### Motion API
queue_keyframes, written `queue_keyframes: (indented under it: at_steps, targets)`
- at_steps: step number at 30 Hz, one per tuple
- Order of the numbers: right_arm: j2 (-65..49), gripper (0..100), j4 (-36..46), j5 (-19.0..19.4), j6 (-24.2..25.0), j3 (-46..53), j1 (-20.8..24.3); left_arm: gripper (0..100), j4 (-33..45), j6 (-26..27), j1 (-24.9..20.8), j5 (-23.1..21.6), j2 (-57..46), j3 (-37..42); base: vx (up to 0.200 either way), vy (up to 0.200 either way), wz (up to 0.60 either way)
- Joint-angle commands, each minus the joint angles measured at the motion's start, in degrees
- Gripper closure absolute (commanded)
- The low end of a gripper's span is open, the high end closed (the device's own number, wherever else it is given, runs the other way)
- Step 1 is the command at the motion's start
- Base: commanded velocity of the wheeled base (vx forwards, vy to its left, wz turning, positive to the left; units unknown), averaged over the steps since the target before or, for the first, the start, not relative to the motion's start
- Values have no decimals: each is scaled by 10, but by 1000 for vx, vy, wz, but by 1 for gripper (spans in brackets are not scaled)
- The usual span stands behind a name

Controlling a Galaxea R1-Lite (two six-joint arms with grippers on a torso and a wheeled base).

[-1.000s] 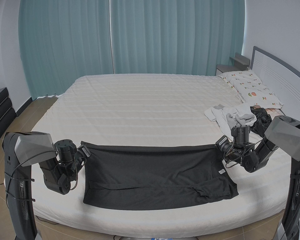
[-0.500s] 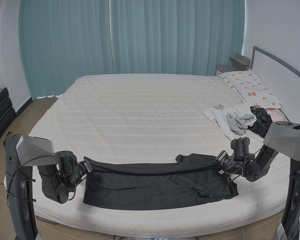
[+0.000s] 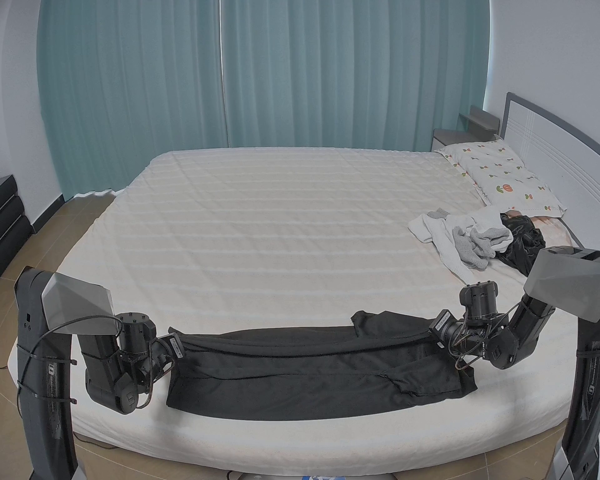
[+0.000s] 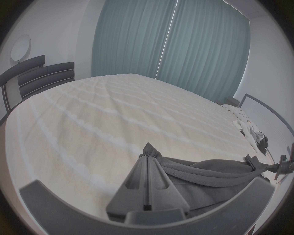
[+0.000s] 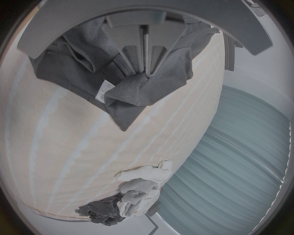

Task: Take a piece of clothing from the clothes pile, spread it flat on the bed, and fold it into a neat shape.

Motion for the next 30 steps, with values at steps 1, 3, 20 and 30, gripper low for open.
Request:
queue_keyframes:
  at_steps: [1, 3, 20, 30]
  targets:
    - [-2, 100, -2, -1, 3, -28, -3, 100, 1, 1, 2, 0, 2, -26, 0, 0, 0]
    - [-3, 100, -3, -2, 6, -56, -3, 100, 1, 1, 2, 3, 2, -57, 0, 0, 0]
    - [31, 100, -199, -23, -13, 15, -1, 100, -4, -18, 6, 53, 5, -79, 0, 0, 0]
    - [36, 100, -207, -21, -46, 79, 3, 100, -6, 21, 4, 24, 5, 2, 0, 0, 0]
